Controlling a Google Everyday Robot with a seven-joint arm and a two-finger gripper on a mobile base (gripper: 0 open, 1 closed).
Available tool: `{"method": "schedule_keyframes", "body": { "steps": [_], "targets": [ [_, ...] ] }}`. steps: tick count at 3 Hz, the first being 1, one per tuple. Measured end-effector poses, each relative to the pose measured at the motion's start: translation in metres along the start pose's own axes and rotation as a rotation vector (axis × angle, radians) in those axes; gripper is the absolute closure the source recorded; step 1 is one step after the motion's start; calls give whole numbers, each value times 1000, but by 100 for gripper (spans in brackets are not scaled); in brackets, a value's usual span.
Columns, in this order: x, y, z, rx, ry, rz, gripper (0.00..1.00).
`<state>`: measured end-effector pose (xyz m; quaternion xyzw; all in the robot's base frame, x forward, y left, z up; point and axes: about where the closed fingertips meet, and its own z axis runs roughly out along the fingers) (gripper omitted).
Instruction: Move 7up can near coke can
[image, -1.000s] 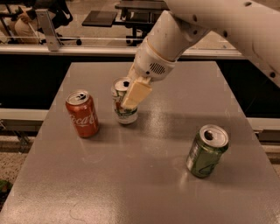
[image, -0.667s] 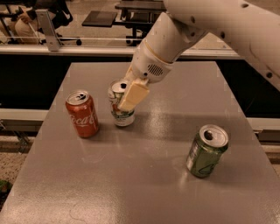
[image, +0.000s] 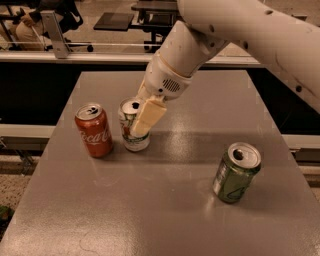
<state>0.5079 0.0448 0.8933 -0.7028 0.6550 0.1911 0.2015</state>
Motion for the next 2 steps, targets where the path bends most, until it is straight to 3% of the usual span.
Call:
{"method": "schedule_keyframes", "body": {
  "steps": [1, 2],
  "targets": [
    [-1, 3, 6, 2, 5, -3, 0],
    [-1, 3, 6, 2, 5, -3, 0]
  ]
}}
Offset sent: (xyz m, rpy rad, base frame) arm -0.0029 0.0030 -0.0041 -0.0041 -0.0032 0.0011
